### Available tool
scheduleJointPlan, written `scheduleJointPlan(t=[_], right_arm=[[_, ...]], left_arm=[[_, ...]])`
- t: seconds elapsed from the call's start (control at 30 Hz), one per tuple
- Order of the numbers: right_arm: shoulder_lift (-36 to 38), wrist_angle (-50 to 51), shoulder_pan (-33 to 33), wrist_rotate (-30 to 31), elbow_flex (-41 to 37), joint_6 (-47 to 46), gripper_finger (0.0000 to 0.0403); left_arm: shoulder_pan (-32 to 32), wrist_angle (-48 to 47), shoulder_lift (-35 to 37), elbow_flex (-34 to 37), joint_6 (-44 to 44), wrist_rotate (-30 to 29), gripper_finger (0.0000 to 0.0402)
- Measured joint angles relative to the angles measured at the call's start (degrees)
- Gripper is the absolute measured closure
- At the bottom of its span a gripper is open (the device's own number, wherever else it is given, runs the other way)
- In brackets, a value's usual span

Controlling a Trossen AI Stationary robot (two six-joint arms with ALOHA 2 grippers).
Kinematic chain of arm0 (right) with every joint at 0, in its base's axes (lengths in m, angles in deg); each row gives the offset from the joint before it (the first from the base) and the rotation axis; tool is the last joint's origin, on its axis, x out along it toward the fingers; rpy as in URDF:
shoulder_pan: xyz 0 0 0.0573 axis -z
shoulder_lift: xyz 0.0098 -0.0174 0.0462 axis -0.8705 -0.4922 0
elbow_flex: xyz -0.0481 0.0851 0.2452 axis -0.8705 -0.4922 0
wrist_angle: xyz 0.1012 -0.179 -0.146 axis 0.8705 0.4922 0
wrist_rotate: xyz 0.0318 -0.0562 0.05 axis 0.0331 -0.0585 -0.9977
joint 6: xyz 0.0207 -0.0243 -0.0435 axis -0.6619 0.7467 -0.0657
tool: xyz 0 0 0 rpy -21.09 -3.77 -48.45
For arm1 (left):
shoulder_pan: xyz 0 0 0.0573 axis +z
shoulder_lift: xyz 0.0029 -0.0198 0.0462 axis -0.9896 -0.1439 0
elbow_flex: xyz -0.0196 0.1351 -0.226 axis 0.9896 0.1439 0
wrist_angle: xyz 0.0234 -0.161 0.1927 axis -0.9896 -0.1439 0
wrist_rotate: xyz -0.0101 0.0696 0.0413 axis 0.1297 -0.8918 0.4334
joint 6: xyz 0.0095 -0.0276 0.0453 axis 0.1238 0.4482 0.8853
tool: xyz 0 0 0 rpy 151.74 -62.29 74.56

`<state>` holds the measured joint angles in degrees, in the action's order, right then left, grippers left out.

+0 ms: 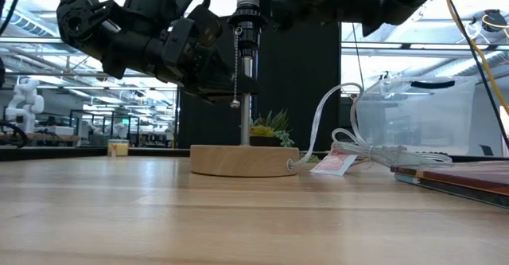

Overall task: Screw lightbulb
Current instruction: Remove the white lightbulb from the silver lamp

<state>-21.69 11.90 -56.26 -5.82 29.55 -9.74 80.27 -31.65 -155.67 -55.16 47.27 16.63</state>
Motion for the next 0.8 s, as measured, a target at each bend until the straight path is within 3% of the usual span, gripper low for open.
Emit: scheduleJointPlan(t=[0.27,0.5,0.73,0.8], right_arm=[[0.0,-1.1,3.3,-9.5,0.3,-1.5,0.0207],[0.0,-1.2,4.0,-9.8,0.6,-5.3,0.0205],[0.0,-2.8,1.5,-8.6,0.6,-9.5,0.0147],[0.0,-3.8,-0.3,-3.8,0.6,-10.8,0.0127]], left_arm=[[0.0,-0.3,0.0,0.0,0.0,1.6,0.0356],[0.0,-0.9,0.0,-0.1,0.2,2.3,0.0356],[-0.1,-1.0,0.0,-0.1,0.4,2.4,0.0356],[0.1,-1.0,0.0,-0.1,0.5,2.5,0.0356]])
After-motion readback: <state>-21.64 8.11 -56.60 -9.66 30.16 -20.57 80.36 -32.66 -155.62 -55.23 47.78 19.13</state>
